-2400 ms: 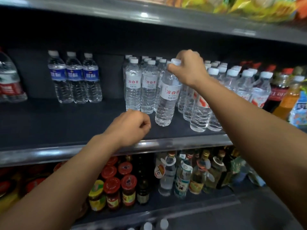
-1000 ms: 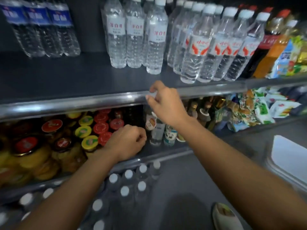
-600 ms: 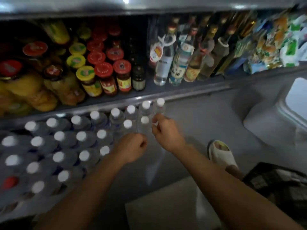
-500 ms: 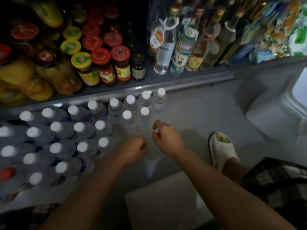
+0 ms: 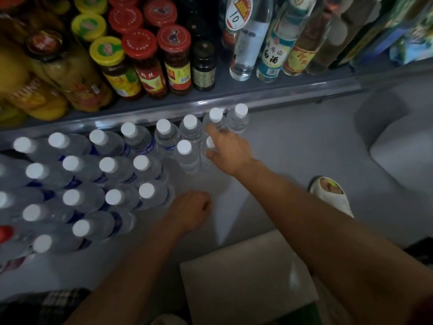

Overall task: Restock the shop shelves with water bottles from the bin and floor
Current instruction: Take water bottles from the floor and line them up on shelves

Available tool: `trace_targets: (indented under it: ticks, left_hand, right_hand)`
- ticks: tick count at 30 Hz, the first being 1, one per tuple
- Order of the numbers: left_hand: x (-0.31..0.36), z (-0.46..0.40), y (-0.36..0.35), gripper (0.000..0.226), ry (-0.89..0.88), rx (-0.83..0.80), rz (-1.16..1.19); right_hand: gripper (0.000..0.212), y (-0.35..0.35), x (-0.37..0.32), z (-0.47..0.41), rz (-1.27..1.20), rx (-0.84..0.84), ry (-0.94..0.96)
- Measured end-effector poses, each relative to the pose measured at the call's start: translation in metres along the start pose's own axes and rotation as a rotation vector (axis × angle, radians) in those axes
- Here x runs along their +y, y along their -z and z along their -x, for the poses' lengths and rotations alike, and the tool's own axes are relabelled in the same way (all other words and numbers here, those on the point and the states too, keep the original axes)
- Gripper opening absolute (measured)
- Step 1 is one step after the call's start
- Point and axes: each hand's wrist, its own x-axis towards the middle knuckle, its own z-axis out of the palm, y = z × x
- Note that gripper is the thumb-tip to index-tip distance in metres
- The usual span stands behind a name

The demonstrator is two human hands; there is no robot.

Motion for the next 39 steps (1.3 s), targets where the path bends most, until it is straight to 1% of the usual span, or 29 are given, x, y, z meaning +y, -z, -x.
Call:
trace_targets:
  ticks: [2, 4, 6, 8, 10, 13, 14, 16, 19, 24, 26, 29, 31, 35, 39]
  left_hand:
    - [0.001, 0.001, 0.002, 0.020, -0.004, 0.004, 0.009]
    - [0.003, 0.003, 0.006, 0.019, -0.012, 0.003, 0.038]
    - [0.006, 0.005, 0.014, 0.018, -0.024, 0.021, 0.057]
    - [0.010, 0.006, 0.026, 0.018, -0.040, 0.060, 0.063]
    - [0.015, 0.009, 0.042, 0.017, -0.073, 0.097, 0.068]
    - [0.021, 0.014, 0.071, 0.015, -0.117, 0.157, 0.078]
    - [0.024, 0.016, 0.082, 0.015, -0.125, 0.179, 0.075]
    - [0.030, 0.022, 0.105, 0.017, -0.155, 0.224, 0.058]
    - [0.044, 0.035, 0.144, 0.023, -0.225, 0.284, 0.033]
    - [0.066, 0.059, 0.205, 0.013, -0.287, 0.464, -0.052]
    - [0.076, 0.068, 0.233, 0.012, -0.300, 0.537, -0.060]
    - [0.093, 0.079, 0.277, 0.011, -0.318, 0.614, -0.093]
    - [0.104, 0.085, 0.305, 0.011, -0.331, 0.659, -0.124]
    - [0.125, 0.090, 0.352, 0.012, -0.337, 0.762, -0.179]
    - [0.140, 0.085, 0.390, 0.013, -0.296, 0.820, -0.215]
  right_hand:
    - [0.047, 0.003, 0.000, -0.008, 0.016, -0.049, 0.036]
    - [0.048, 0.007, 0.005, -0.009, -0.002, -0.106, 0.057]
    - [0.047, 0.016, 0.012, -0.005, -0.051, -0.129, 0.020]
    - [0.044, 0.032, 0.018, 0.000, -0.108, -0.102, -0.039]
    - [0.035, 0.050, 0.020, 0.003, -0.154, -0.044, -0.066]
    - [0.025, 0.089, 0.012, 0.003, -0.117, 0.031, -0.048]
    - [0.025, 0.104, 0.008, 0.004, -0.102, 0.045, -0.044]
    - [0.033, 0.134, 0.000, 0.010, -0.110, 0.079, -0.062]
    - [0.037, 0.181, -0.013, 0.020, -0.153, 0.175, -0.075]
    - [0.037, 0.257, -0.040, 0.031, -0.162, 0.354, 0.034]
    - [0.036, 0.287, -0.050, 0.034, -0.156, 0.436, 0.068]
    - [0.027, 0.331, -0.064, 0.035, -0.163, 0.558, 0.128]
    - [0.025, 0.360, -0.069, 0.032, -0.155, 0.634, 0.172]
    - [0.024, 0.413, -0.075, 0.014, -0.180, 0.761, 0.256]
    - [0.025, 0.457, -0.081, -0.024, -0.094, 0.833, 0.328]
